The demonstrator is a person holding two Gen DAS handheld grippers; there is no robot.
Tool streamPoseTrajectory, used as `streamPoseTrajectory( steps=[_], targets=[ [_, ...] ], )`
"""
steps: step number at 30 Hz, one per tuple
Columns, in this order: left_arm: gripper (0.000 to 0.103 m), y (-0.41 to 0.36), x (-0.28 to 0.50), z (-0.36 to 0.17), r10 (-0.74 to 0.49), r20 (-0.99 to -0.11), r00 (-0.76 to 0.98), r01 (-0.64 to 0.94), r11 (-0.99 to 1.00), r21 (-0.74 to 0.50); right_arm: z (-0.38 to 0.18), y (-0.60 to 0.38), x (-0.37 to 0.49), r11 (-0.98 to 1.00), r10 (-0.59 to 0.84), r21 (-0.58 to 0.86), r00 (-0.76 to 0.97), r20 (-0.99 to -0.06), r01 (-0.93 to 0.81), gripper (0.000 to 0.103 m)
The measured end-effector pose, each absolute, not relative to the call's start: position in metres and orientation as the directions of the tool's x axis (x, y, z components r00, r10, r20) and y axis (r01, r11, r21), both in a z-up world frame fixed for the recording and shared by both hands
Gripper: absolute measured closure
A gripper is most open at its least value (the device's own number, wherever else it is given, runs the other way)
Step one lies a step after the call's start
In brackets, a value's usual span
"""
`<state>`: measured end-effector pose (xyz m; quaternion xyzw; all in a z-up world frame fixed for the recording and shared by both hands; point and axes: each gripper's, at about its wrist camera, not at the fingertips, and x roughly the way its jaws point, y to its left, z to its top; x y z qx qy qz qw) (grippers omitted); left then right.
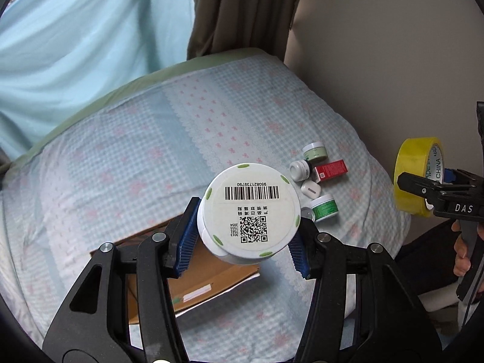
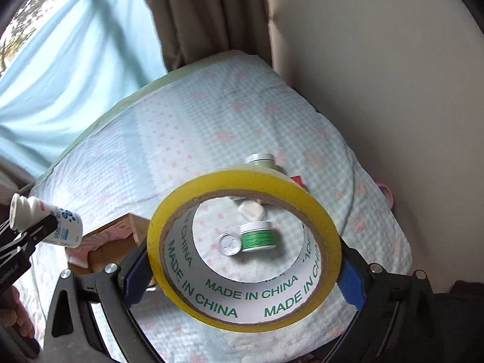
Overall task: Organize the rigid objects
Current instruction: 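Carry the pill bottle and tape roll over the cardboard box with both tools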
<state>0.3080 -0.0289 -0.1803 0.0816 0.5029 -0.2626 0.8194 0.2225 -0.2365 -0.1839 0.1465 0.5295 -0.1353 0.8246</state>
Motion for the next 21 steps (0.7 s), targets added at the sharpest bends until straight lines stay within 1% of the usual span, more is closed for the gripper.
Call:
streamPoseTrajectory(
  steps=[5,10,15,21],
  targets=[
    [0.054,0.053,0.302,-0.173,-0.331,-0.857,0.394,0.453,0.881,-0.132,-0.161,-0.141,0.238,0.980,0.029,0.109,0.418,-0.908,0.168,0.004],
    [0.054,0.126,0.299,-0.187,-0.274,-0.867,0.417,0.374,0.921,-0.111,-0.170,-0.051,0.260,0.992,0.122,0.127,0.411,-0.903,-0.017,0.004],
    [0.054,0.174,0.303,-0.211,-0.209,-0.885,0.416,0.300,0.950,-0.084,-0.206,0.006,0.281,0.981,0.181,0.145,0.334,-0.925,-0.130,0.004],
    [0.054,0.197,0.318,-0.252,-0.162,-0.915,0.370,0.237,0.969,-0.076,-0.268,0.038,0.308,0.966,0.179,0.126,0.230,-0.957,-0.226,0.004]
  ],
)
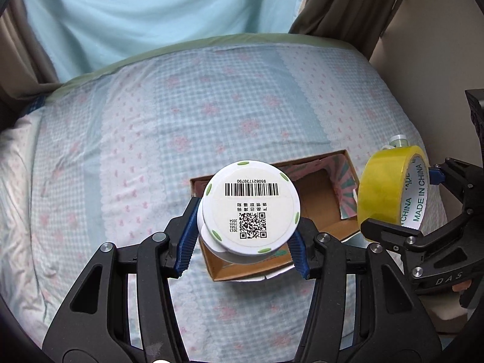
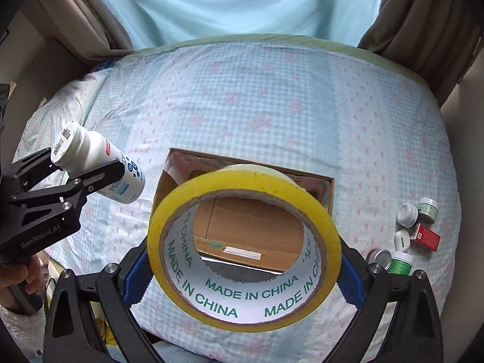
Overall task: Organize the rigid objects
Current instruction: 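Carry the pill bottle and tape roll over the cardboard box with both tools, then open left tool to drop the pill bottle while right tool releases the tape roll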
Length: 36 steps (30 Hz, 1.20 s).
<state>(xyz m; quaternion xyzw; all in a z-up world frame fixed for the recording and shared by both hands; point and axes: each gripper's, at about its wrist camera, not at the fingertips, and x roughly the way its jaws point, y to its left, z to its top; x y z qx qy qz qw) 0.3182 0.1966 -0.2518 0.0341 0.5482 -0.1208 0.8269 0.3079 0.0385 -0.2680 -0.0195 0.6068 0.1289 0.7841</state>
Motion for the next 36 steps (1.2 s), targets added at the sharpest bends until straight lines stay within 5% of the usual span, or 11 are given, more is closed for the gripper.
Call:
streamPoseTrajectory(
  steps=[10,21,23,24,25,36],
  targets=[
    [0.054,0.180,0.356,-0.352,-0.155,-0.961,0.228,0.187,0.976,-0.113,-0.384,0.037,0.348,0.959,0.157,0.142,0.042,-0.987,-0.244,0.004],
    [0.054,0.167,0.376,-0.412,-0.142,-0.982,0.126,0.194,0.974,-0.116,-0.430,0.021,0.359,0.965,0.208,0.199,0.038,-0.977,-0.169,0.003],
    [0.038,0.161,0.379,-0.410,-0.115,-0.985,0.128,0.221,0.972,-0.085,-0.435,0.018,0.360,0.968,0.218,0.213,0.027,-0.975,-0.134,0.000],
    [0.007,0.159,0.381,-0.409,-0.104,-0.986,0.131,0.230,0.971,-0.072,-0.438,0.016,0.361,0.969,0.217,0.214,0.010,-0.976,-0.120,0.000],
    [0.000,0.160,0.382,-0.406,-0.101,-0.983,0.151,0.231,0.971,-0.064,-0.440,0.017,0.361,0.971,0.208,0.206,0.001,-0.978,-0.119,0.000],
    [0.000,0.163,0.375,-0.405,-0.099,-0.985,0.141,0.238,0.969,-0.064,-0.438,0.010,0.354,0.972,0.198,0.200,-0.030,-0.980,-0.120,0.000]
  ],
)
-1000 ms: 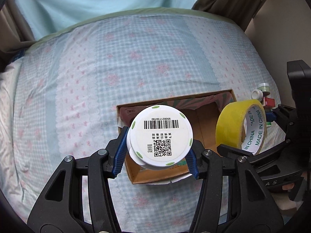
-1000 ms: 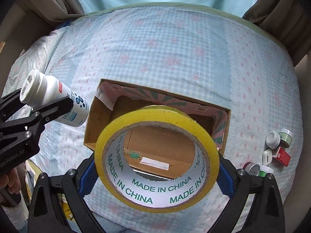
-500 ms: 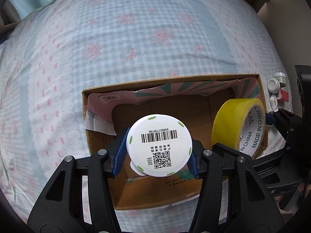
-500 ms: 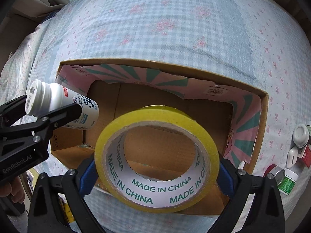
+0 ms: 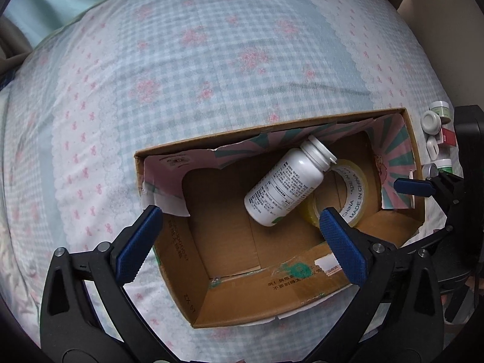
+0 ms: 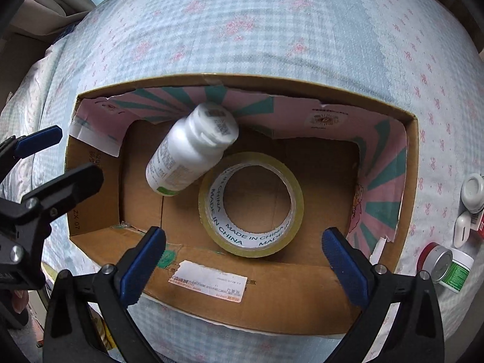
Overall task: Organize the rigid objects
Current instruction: 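Open left tool to drop the pill bottle while right tool releases the tape roll, then lift both tools away from the box toward the remaining items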
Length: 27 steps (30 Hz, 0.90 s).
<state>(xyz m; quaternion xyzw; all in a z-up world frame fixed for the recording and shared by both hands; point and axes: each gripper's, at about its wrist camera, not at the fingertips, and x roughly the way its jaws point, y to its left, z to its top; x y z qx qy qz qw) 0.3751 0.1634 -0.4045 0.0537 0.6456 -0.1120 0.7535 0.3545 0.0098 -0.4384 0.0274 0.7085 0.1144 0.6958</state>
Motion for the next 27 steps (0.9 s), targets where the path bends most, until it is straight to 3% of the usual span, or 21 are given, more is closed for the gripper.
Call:
streamPoseTrajectory(
  steps=[13,27],
  targets=[
    [0.000,0.160,0.344,-0.350,-0.100,-0.966,0.238,0.247,0.968,-0.040,-0.389,-0.003,0.333,0.979,0.175,0.168,0.058,-0.983,-0.111,0.000],
    [0.000,0.184,0.248,-0.226,-0.110,-0.888,0.447,0.190,0.981,-0.026,-0.266,0.005,0.261,0.991,0.096,0.068,0.260,-0.961,-0.116,0.000]
  ],
)
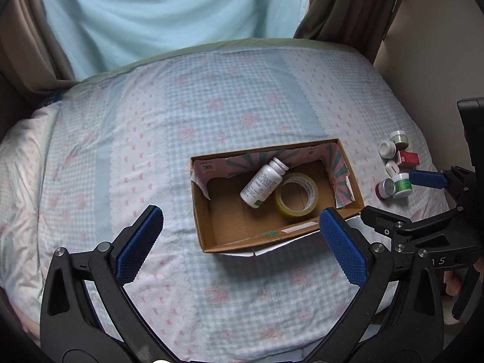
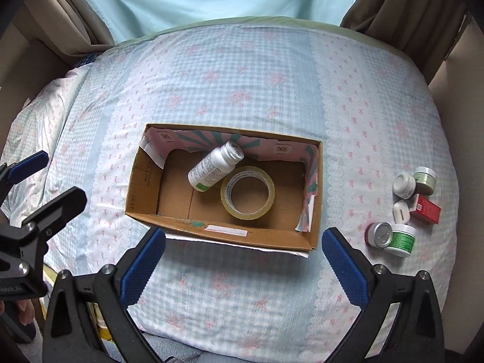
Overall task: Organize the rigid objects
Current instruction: 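Lift both tools away from the box toward the remaining items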
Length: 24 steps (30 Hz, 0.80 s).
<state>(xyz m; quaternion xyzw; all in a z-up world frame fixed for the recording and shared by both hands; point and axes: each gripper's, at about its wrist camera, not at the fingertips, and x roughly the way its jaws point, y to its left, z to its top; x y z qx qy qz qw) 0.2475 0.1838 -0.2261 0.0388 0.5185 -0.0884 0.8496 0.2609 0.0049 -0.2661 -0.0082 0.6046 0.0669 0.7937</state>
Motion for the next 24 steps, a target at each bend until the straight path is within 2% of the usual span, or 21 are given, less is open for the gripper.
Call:
streamPoseTrajectory(
  steps=[12,19,24],
  targets=[
    [0.000,0.159,0.173,-0.179,-0.176,-0.850,0.496,0.191,0.977,-0.090,-0.190,-0.046,0.179,0.999,-0.023,-0.001,0.407,-0.913,0.053,0.000],
    [0.000,0.104,0.153,-0.170,-0.217,-0.843,0.493,0.251,0.963,-0.101,-0.173,-0.131,0.148,0.988,-0.010,0.059,0.442,-0.897,0.143,0.000],
    [0.000,0.044,0.149,-0.173,-0.223,-0.841,0.492,0.293,0.953,-0.082,-0.178,-0.203,0.143,0.992,-0.057,0.001,0.450,-0.891,0.126,0.000]
  ],
)
